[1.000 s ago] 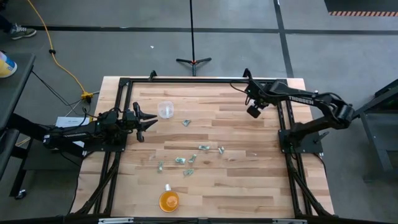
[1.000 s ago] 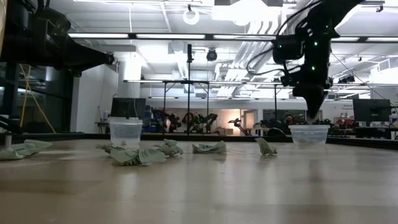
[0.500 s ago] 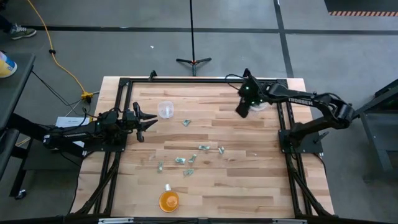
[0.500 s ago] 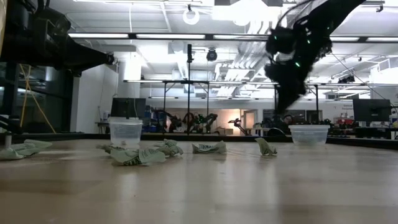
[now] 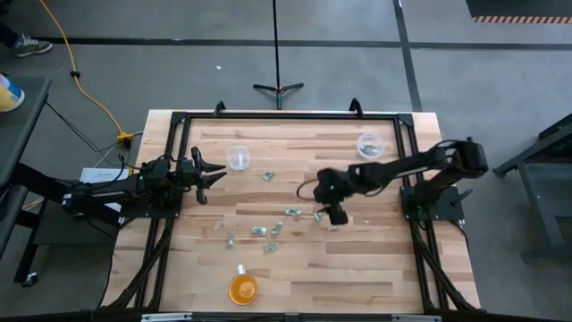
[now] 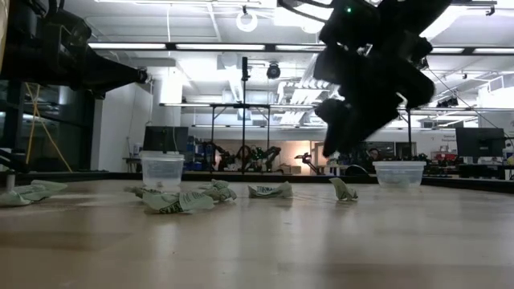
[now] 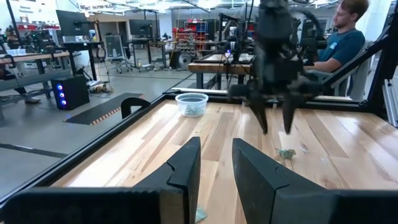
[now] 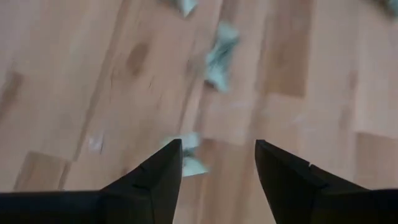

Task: Pick and place items into bin
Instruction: Put the stevia packet into the right transparent bin, then put the stevia packet into the left transparent bin

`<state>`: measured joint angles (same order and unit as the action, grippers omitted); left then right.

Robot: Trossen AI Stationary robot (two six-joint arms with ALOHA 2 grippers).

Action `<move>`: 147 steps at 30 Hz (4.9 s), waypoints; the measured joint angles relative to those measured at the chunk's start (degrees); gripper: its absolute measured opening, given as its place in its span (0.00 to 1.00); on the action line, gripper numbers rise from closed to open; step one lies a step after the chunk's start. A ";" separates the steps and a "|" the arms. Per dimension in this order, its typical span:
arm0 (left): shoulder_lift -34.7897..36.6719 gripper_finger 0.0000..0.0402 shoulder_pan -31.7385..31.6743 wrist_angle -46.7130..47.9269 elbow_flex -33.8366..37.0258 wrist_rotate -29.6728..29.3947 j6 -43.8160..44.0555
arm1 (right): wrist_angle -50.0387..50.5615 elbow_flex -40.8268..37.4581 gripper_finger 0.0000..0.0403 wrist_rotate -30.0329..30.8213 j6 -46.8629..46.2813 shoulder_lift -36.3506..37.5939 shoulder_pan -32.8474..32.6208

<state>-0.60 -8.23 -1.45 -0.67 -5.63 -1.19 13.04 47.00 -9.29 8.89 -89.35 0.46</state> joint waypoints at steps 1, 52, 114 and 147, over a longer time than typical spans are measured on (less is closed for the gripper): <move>0.00 0.32 0.00 0.00 0.00 0.00 0.00 | -0.12 0.00 0.48 0.10 -0.70 -0.97 -1.05; -0.01 0.32 0.00 -0.02 0.00 0.00 0.00 | 28.67 2.38 0.01 14.87 2.29 16.34 38.43; -4.38 0.61 0.00 -13.08 0.00 -3.12 1.11 | -34.64 -46.45 0.12 18.48 -7.53 68.40 13.37; -88.79 0.73 -0.40 10.95 -51.76 -10.23 10.00 | -22.97 -46.51 0.10 19.42 -7.07 68.38 13.37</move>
<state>-89.39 -8.62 9.50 -52.43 -15.86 8.81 -9.93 0.49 10.13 1.82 -20.97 13.82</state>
